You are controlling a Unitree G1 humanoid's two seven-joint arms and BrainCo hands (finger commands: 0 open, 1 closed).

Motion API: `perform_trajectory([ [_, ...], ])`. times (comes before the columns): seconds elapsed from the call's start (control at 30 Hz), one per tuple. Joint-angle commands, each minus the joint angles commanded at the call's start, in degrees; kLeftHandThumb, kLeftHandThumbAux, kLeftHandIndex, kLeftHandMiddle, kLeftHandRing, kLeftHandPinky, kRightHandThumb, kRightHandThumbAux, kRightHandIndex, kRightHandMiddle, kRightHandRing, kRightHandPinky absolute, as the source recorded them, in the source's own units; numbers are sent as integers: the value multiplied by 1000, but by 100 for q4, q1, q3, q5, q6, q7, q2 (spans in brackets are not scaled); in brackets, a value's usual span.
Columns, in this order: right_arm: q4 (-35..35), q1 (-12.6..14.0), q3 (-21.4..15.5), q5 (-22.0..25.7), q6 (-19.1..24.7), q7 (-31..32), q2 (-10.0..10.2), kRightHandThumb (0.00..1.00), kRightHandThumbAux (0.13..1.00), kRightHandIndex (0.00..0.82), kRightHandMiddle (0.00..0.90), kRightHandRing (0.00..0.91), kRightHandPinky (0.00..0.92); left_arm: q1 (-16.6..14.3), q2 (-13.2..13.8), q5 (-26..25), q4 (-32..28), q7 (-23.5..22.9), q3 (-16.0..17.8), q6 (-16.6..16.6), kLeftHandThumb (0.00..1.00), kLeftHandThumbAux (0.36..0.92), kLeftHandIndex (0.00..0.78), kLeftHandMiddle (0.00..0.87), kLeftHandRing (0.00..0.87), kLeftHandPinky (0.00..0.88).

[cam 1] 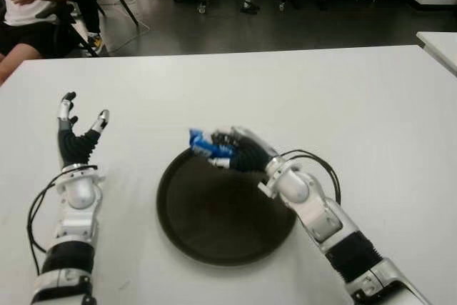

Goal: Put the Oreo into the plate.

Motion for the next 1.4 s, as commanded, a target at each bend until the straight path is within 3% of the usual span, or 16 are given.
perform_trajectory([
  [0.77,-313,52,73,-285,360,335,-173,712,713,441,804,806,799,37,-11,1,-49,17,-17,2,0,595,16,0,0,0],
  [1.4,-109,11,63,-684,325,-342,-206,710,716,440,800,805,797,58,-23,9,-68,26,-21,-3,0,595,16,0,0,0],
])
